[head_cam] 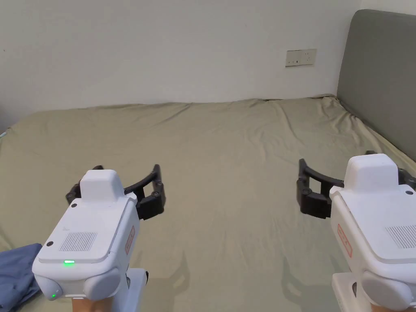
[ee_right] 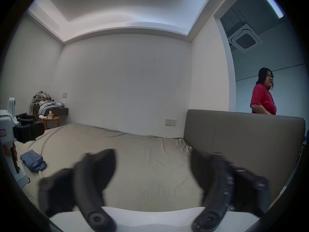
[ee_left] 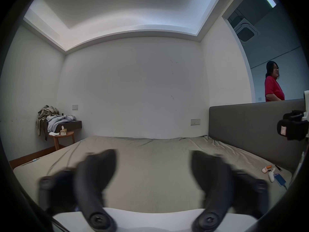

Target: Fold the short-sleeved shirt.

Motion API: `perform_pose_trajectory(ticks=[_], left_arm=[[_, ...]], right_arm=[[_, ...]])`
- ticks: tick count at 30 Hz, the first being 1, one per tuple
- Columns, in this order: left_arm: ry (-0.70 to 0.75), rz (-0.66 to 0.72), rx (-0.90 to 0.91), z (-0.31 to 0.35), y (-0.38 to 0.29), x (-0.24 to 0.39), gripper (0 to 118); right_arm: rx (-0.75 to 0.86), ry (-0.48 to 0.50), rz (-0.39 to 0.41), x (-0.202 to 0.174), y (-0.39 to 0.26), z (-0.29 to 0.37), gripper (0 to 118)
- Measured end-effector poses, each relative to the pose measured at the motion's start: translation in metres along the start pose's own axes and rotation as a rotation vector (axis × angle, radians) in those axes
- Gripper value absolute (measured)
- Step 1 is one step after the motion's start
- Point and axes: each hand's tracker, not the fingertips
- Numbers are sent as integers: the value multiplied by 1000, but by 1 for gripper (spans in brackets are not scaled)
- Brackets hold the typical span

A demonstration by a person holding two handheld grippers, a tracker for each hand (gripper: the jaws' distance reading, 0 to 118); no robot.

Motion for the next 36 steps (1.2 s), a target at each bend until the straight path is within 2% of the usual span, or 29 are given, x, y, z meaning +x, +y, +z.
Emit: perform_pose_trajectory(ticks=[1, 36], left_arm=[[2, 3, 1, -1, 0, 0, 118], [7, -5, 29, 1, -2, 0, 118]], right_arm=[[1, -3, -4, 0, -1, -1, 118], [22, -6, -14, -1, 1, 6, 118]])
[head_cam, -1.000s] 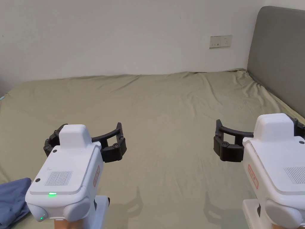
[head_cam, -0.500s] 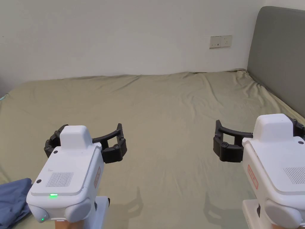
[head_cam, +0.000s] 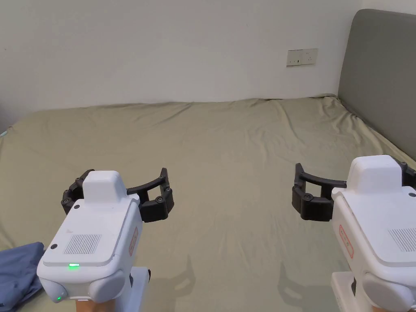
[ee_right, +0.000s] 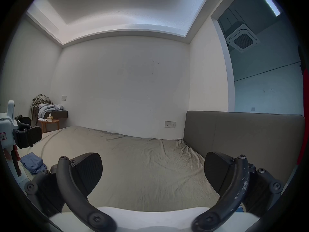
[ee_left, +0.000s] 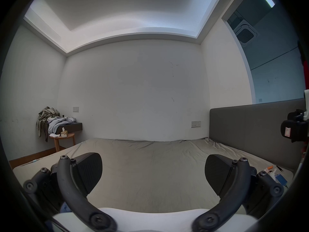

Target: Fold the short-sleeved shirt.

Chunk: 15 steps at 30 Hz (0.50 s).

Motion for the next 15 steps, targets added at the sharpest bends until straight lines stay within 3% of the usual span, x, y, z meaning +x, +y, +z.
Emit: perform_pose_trajectory(ticks=[15], left_arm=[[1, -6, -11, 0, -2, 0, 118]], right_arm=[[-8, -8, 9, -1, 1, -2, 118]])
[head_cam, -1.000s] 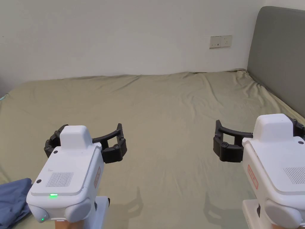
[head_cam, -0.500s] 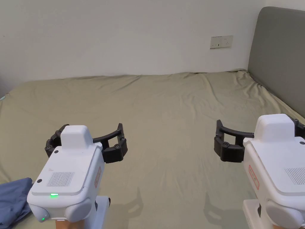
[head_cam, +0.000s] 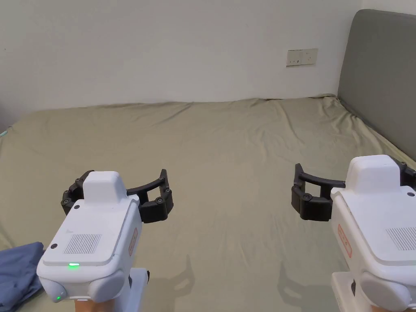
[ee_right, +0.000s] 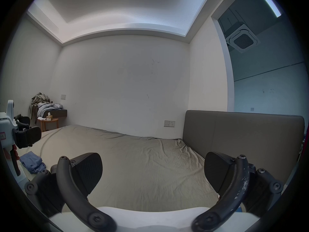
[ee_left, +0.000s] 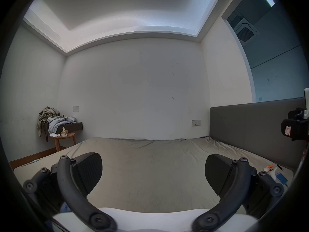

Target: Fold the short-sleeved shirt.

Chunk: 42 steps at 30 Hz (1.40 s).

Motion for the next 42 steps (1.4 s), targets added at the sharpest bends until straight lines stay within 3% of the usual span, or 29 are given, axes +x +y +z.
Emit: perform_pose_trajectory(ticks=[26, 29, 32, 34, 38, 42], left_arm=[[-4, 10, -14, 0, -2, -2, 118], [-4, 11, -15, -1, -2, -3, 118], [-4, 14, -14, 0, -1, -3, 118], [-4, 19, -13, 0, 0, -5, 118], [-1, 32, -10, 0, 1, -7, 118], [0, 37, -8, 0, 2, -8, 118]], right_arm=[[-46, -10, 5, -1, -1, -5, 118], [-139, -29, -50, -3, 3, -10, 118], [-270, -122, -154, -6, 11, -12, 118], [-373, -146, -182, -8, 19, -15, 118], [-453, -52, -218, -5, 33, -14, 118], [-456, -63, -242, -10, 43, -10, 118]])
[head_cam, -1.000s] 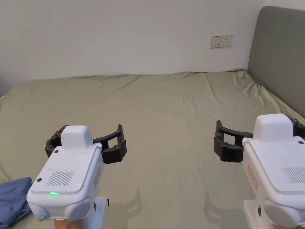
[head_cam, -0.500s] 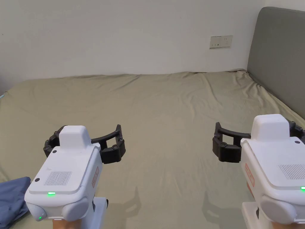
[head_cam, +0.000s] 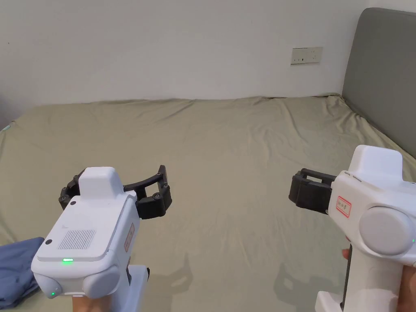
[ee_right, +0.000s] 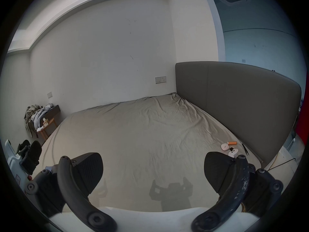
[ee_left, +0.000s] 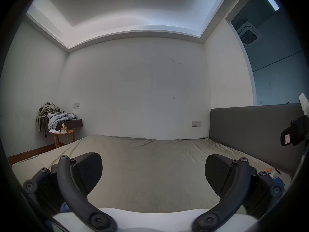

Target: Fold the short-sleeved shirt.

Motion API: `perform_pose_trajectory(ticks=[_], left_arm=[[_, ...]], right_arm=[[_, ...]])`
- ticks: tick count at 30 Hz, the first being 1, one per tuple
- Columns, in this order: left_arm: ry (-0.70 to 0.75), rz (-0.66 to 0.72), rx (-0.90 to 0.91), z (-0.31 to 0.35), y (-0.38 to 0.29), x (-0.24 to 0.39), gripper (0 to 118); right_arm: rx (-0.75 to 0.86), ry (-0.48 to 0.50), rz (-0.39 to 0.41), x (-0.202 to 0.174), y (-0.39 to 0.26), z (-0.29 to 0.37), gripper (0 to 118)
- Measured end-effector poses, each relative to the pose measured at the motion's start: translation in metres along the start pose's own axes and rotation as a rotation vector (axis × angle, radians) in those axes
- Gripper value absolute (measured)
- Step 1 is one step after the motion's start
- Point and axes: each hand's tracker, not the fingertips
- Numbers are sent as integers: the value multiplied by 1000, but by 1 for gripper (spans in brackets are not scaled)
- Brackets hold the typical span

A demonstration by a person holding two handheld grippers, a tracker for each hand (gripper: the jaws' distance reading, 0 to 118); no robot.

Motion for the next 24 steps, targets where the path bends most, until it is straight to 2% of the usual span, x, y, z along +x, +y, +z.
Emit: perform_pose_trajectory(ticks=[8, 13, 15, 24], left_arm=[[6, 8, 5, 1, 1, -4, 118], [11, 8, 3, 2, 1, -7, 118], [12, 10, 3, 2, 1, -8, 118], [17, 9, 7, 3, 1, -11, 118]], right_arm=[[33, 17, 51, -6, -1, 1, 118], [8, 53, 9, -2, -1, -6, 118], [25, 49, 26, -2, -2, -5, 118], [347, 27, 110, 1, -16, -6, 118]])
